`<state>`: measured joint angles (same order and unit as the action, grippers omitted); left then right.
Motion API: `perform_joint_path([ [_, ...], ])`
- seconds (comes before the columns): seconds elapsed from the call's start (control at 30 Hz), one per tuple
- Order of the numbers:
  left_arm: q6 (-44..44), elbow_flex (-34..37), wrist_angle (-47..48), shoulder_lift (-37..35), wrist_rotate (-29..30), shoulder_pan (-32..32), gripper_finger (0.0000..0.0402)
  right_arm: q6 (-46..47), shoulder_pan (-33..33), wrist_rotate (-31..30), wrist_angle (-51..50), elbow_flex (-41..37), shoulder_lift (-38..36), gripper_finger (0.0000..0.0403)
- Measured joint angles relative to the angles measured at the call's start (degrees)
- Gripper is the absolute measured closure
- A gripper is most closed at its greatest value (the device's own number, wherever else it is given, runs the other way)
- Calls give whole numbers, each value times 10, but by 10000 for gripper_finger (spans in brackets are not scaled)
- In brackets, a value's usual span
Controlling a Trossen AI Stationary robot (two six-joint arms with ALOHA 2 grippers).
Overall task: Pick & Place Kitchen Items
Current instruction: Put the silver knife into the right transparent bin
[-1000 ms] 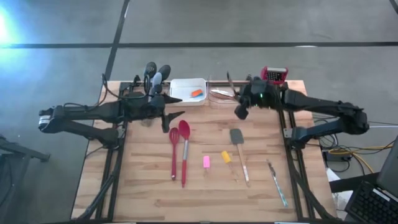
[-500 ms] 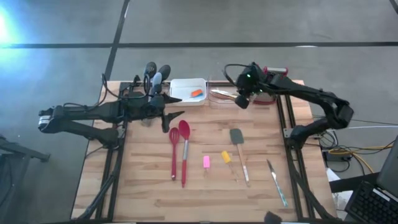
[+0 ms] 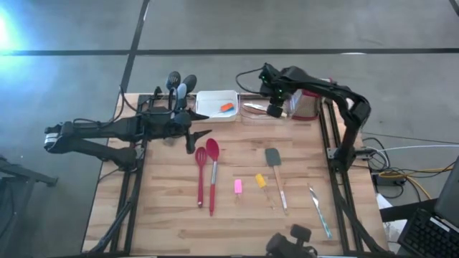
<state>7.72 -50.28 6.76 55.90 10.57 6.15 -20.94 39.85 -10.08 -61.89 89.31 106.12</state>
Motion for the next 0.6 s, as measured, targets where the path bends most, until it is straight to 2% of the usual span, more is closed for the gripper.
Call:
perform_joint_path([
  [0.6,17,0,10,0,0,0,166,-14,17,0,-33,15,129,356],
])
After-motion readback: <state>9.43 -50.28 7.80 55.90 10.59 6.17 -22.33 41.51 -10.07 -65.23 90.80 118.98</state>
